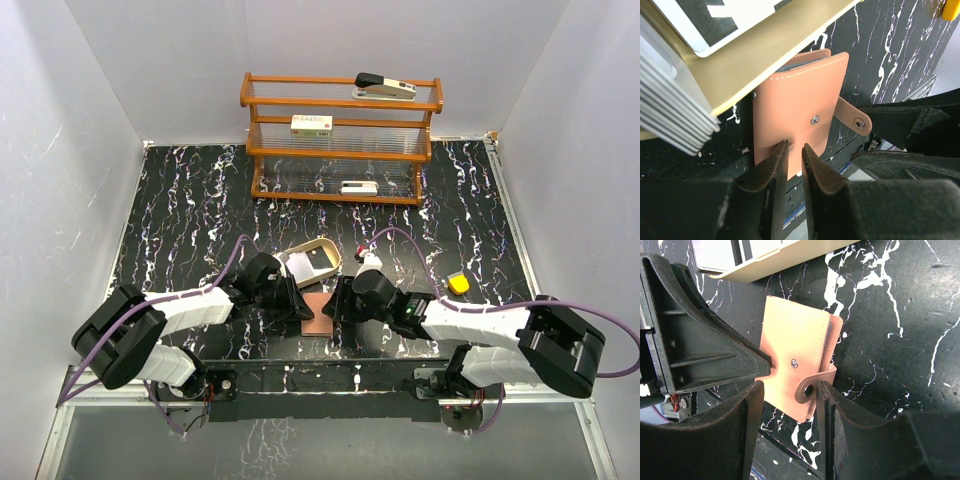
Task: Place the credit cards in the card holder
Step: Close the card holder at the center of the board.
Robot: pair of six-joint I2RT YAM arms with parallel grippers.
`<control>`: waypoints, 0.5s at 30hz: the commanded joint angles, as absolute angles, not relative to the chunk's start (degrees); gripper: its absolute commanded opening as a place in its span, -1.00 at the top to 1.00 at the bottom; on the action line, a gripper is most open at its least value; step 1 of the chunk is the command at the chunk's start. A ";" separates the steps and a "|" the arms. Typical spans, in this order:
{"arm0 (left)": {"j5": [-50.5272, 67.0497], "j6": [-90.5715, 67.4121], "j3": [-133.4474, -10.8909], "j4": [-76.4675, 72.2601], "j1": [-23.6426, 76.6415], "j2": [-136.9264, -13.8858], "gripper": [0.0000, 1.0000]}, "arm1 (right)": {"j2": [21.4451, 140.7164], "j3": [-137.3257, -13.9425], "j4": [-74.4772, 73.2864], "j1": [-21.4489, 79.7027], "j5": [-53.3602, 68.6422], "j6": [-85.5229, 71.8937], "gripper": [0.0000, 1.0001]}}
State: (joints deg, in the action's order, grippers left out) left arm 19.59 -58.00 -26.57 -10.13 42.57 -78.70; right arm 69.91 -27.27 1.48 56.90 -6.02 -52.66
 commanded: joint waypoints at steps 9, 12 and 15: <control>18.05 -58.42 -24.43 -8.00 43.67 -78.66 0.66 | 74.77 -28.20 10.94 57.12 -3.51 -54.37 0.12; 18.10 -58.40 -24.30 -8.17 43.68 -78.87 0.66 | 76.45 -29.14 11.24 57.13 -2.74 -53.97 0.14; 18.02 -58.19 -24.47 -8.17 43.68 -79.31 0.66 | 76.45 -29.10 11.23 57.13 -2.87 -53.81 0.19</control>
State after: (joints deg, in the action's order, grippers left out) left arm 19.35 -58.96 -26.11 -11.16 42.89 -78.56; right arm 76.16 -27.31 7.99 56.88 -3.66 -53.93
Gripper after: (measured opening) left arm 0.171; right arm 0.420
